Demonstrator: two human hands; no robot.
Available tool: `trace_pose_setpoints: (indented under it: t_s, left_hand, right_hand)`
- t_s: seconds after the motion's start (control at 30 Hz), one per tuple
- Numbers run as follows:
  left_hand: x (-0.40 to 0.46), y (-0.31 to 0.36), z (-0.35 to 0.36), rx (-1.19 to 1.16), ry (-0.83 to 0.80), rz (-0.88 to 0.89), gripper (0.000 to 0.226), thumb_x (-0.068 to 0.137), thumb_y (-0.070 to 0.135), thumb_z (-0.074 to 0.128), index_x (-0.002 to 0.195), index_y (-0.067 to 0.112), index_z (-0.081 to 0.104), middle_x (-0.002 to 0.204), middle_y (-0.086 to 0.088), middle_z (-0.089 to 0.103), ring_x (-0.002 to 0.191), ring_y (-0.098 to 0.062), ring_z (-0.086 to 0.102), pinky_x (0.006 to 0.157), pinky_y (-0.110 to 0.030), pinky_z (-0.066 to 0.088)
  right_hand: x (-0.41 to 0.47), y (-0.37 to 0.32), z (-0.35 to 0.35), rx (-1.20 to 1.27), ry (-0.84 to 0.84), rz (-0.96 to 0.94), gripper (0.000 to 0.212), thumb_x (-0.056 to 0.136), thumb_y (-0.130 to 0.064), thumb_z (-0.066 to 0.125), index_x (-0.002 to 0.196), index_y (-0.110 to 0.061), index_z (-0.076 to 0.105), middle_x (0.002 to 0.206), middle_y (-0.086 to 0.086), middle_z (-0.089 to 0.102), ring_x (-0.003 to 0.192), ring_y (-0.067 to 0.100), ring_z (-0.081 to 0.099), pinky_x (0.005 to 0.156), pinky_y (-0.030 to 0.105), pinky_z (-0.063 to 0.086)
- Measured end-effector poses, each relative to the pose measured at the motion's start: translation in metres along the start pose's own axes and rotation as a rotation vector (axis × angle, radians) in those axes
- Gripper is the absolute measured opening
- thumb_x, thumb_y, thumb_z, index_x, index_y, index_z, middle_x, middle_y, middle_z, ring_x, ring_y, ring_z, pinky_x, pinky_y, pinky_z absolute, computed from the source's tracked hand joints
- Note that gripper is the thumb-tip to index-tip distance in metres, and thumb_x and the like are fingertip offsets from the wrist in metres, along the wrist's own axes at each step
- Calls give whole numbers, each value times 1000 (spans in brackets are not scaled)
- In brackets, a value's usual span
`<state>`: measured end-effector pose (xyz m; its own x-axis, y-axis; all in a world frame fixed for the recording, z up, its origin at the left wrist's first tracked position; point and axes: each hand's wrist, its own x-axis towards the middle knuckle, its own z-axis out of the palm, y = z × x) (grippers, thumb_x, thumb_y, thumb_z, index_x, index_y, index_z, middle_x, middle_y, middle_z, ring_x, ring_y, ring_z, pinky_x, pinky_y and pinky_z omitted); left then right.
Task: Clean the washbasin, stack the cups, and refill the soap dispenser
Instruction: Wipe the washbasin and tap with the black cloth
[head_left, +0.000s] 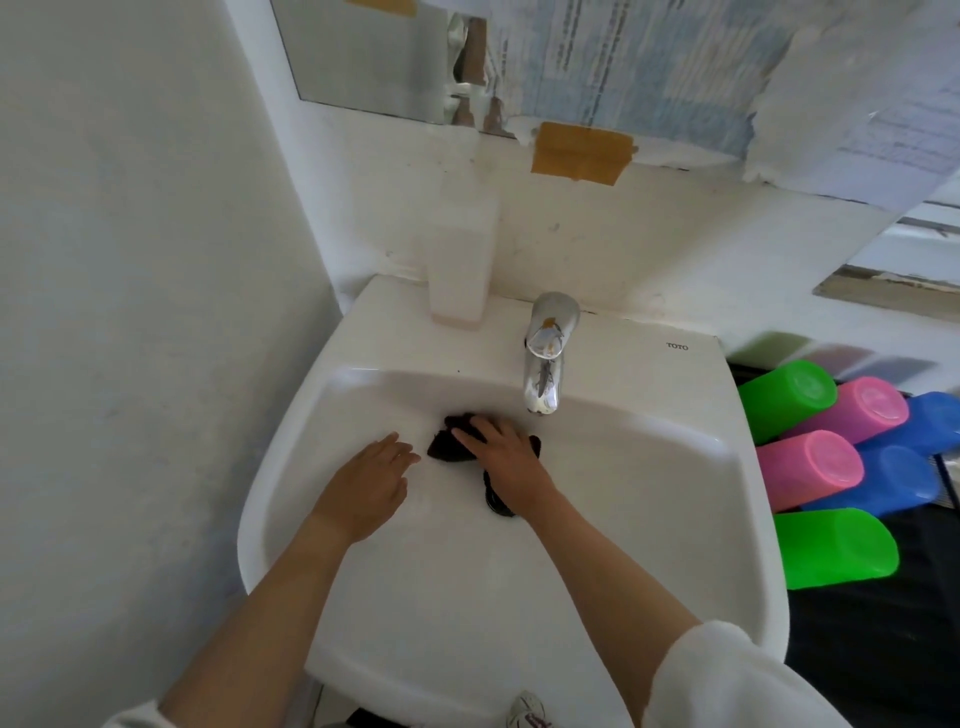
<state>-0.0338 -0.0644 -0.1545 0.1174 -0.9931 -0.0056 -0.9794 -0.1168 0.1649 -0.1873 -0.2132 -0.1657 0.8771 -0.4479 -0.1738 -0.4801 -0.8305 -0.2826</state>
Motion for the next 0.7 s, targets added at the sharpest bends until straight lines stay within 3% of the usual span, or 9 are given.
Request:
trace_pose_setpoints:
  t_s: [0.1, 0.23, 0.4, 0.47, 0.57, 0.7]
  left_hand:
    - [-5, -2, 2, 24, -8, 8, 32, 61, 18, 63, 91, 12, 73, 94, -1, 73, 92, -20, 70, 70, -29, 56]
    - [-6, -5, 6, 82, 55, 31, 30, 60, 15, 74, 91, 14, 73, 94, 0, 73, 92, -19, 70, 71, -27, 55]
    - [-1, 3, 7, 99, 74, 65, 28, 64, 22, 58, 87, 18, 73, 91, 5, 73, 91, -15, 70, 69, -23, 55]
    - [0, 6, 7, 117, 99, 85, 26, 63, 19, 67, 88, 19, 73, 91, 5, 73, 91, -15, 70, 70, -24, 55]
    - [1, 11, 5, 120, 33, 67, 43, 47, 18, 88, 87, 19, 73, 92, 6, 73, 92, -15, 70, 71, -28, 56]
    - [5, 18, 7, 124, 24, 82, 45, 43, 18, 89, 85, 18, 74, 89, 5, 73, 90, -15, 71, 68, -28, 56]
  right_hand:
    - [-1, -3, 2, -30, -173, 120, 77, 82, 11, 40, 147, -26, 21, 154, 1, 17, 132, 29, 27, 97, 42, 34]
    - [-4, 2, 4, 22, -175, 197, 67, 85, 8, 34, 141, -30, 35, 146, 2, 33, 122, 29, 36, 91, 41, 36]
    - [-16, 26, -2, 75, -264, 257, 54, 86, 3, 37, 121, -31, 59, 125, 3, 53, 114, 28, 41, 94, 38, 33]
    - [-25, 36, -6, 211, -150, 316, 52, 82, 2, 41, 113, -30, 66, 118, 2, 60, 112, 29, 45, 92, 35, 38]
    - [-42, 51, -10, 261, 140, 468, 49, 79, 0, 48, 117, -26, 65, 118, 5, 59, 116, 30, 43, 92, 36, 41]
    - [-69, 60, -4, 75, 98, 607, 53, 85, -1, 44, 132, -24, 51, 127, 11, 47, 112, 35, 41, 86, 41, 42]
